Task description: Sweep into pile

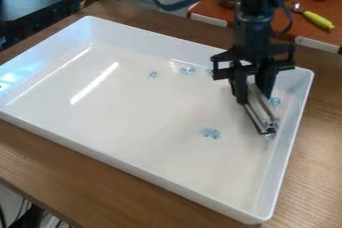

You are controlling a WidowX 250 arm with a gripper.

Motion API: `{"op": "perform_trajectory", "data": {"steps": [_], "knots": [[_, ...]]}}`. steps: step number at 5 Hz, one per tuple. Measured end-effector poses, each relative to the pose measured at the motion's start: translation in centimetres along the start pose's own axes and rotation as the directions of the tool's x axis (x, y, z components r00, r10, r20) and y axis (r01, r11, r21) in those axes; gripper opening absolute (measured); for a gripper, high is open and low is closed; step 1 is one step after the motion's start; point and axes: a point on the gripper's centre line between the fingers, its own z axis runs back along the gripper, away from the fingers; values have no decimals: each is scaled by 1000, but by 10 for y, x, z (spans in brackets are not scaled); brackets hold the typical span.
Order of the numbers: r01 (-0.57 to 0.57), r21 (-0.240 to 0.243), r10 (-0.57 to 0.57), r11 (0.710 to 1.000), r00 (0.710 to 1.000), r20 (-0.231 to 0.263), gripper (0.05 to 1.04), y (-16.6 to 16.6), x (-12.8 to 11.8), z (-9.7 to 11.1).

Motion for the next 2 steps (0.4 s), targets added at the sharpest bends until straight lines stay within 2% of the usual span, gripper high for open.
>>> {"op": "perform_trajectory", "data": {"steps": [1,2], "knots": [[-32,-118,36,993,999,34,375,14,11,61],[-25,-141,32,990,998,46,375,52,13,92]]}}
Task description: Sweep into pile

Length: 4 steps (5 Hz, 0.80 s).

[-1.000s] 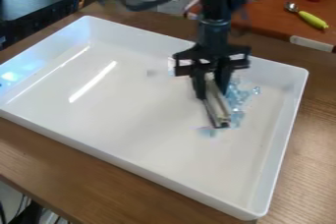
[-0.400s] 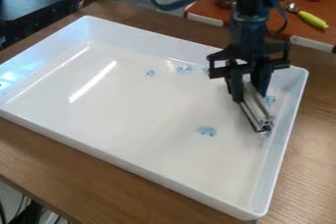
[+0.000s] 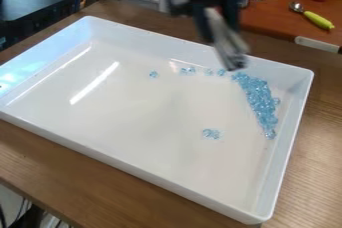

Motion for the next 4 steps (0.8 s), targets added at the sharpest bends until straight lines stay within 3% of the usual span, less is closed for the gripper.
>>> {"op": "perform_trajectory", "data": {"steps": [1,2,3,4], "knots": [[-19,26,18,999,1000,25,375,39,-3,8],[-52,72,49,996,998,42,375,67,-2,-3],[-107,102,97,989,990,99,375,76,5,-16],[-108,158,89,982,988,124,375,72,9,-45]]}}
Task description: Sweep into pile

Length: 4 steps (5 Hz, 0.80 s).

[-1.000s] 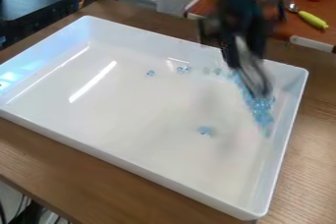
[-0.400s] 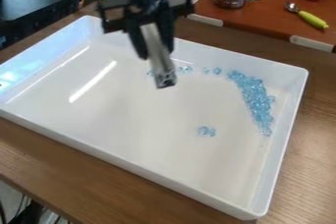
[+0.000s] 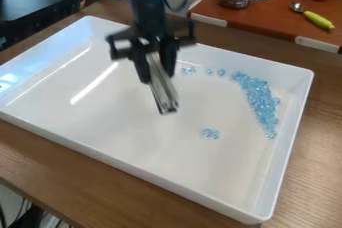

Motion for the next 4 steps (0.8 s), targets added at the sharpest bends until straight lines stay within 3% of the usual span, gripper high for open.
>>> {"op": "perform_trajectory", "data": {"steps": [2,4], "knots": [[-1,112,1,994,1000,-1,375,-10,-16,-32],[-24,124,26,992,1000,-17,375,-34,-22,-40]]}}
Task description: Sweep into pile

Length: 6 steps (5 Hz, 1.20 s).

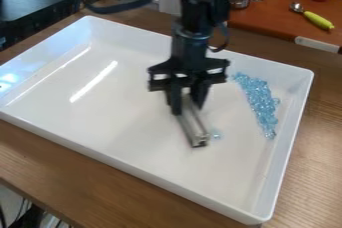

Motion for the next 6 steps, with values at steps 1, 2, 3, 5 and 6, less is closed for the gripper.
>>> {"op": "perform_trajectory", "data": {"steps": [1,2,3,5,6], "knots": [[-33,-3,33,999,999,-21,375,-22,2,0],[-33,-10,33,999,999,-21,375,-38,-3,1],[-17,-26,17,1000,1000,-7,375,-51,-14,2],[-11,-37,11,999,1000,-11,375,-60,-27,3],[16,-30,-17,999,999,-51,375,-50,-26,15]]}}
